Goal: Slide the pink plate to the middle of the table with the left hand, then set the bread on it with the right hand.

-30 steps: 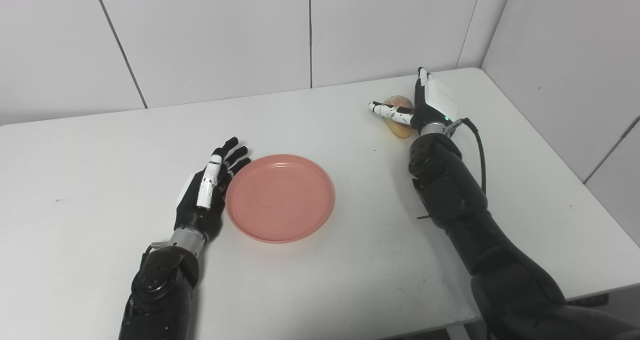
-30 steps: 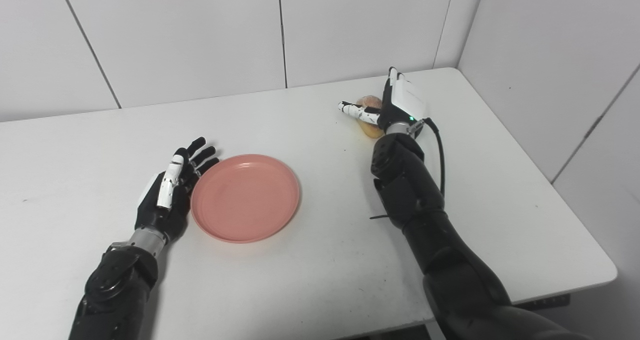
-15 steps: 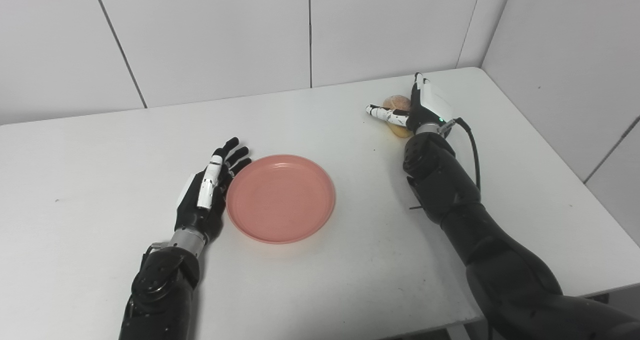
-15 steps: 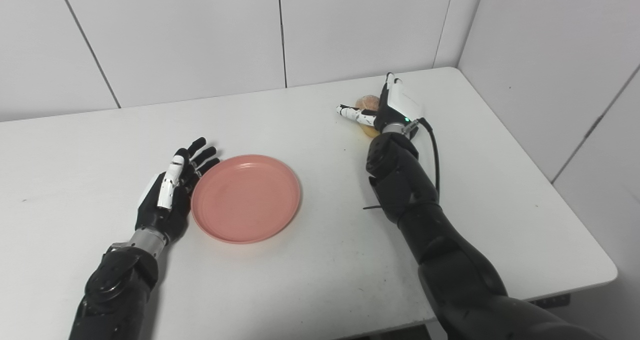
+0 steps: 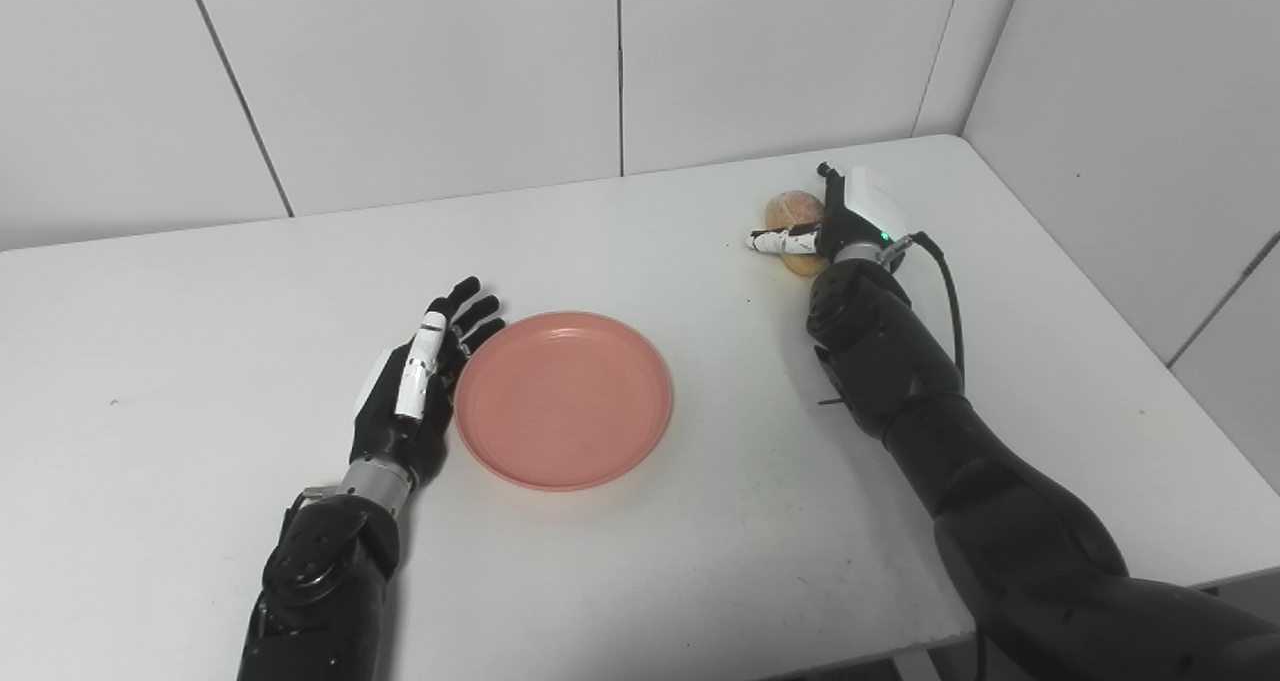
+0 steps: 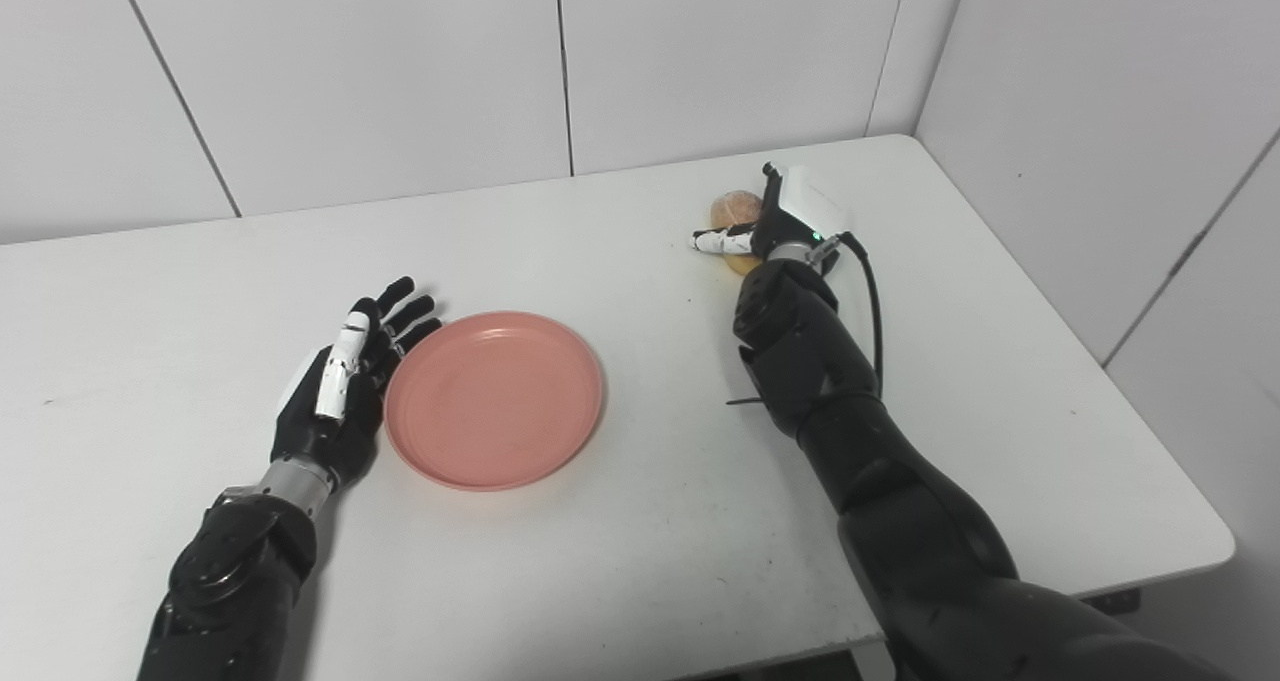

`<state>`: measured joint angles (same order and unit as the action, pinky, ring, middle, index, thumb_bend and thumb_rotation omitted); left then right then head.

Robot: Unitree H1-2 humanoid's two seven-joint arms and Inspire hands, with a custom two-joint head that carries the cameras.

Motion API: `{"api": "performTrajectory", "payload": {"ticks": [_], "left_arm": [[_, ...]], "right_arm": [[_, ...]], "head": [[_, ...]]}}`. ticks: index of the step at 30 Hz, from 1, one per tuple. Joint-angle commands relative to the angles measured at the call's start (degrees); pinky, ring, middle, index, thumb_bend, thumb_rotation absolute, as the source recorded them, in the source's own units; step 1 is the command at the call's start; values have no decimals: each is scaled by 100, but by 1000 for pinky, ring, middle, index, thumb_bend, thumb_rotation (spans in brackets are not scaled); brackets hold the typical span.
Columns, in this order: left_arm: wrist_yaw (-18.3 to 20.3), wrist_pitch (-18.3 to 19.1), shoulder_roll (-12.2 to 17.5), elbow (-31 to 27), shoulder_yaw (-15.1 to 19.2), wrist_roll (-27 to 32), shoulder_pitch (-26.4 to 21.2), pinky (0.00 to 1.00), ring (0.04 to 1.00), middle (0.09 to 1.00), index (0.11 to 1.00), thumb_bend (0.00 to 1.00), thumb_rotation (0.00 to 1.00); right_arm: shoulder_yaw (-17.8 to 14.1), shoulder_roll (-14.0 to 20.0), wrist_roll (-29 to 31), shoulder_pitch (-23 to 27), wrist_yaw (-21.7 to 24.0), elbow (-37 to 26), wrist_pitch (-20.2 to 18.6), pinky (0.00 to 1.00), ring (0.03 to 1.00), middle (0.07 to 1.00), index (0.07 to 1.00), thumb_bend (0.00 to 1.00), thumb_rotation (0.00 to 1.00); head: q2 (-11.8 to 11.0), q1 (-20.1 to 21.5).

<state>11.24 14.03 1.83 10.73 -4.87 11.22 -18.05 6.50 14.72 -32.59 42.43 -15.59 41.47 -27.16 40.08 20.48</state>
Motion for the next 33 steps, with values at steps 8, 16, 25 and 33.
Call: {"api": "performTrajectory", "payload": {"ticks": [8,16,25,33], "left_arm": [[32,339,-39,73,-99,-91,109,886,882,897,893,348,1000],[22,358,-60,117,-84,-73,92,887,882,897,894,349,1000],[27,344,-88,110,-87,-62,85,888,887,901,901,342,1000],[24,332,-113,173,-98,-74,65,891,891,904,905,342,1000]], "right_arm": [[617,302,-258,303,55,-142,216,291,357,453,489,531,139],[727,333,-279,325,0,-158,233,303,377,459,514,519,30],[672,391,-236,207,200,-745,130,288,369,448,529,519,0],[792,450,-468,15,803,-1935,41,259,342,432,535,517,1]], "head": [[26,-47],[23,-61],[12,-149],[8,-259]]}}
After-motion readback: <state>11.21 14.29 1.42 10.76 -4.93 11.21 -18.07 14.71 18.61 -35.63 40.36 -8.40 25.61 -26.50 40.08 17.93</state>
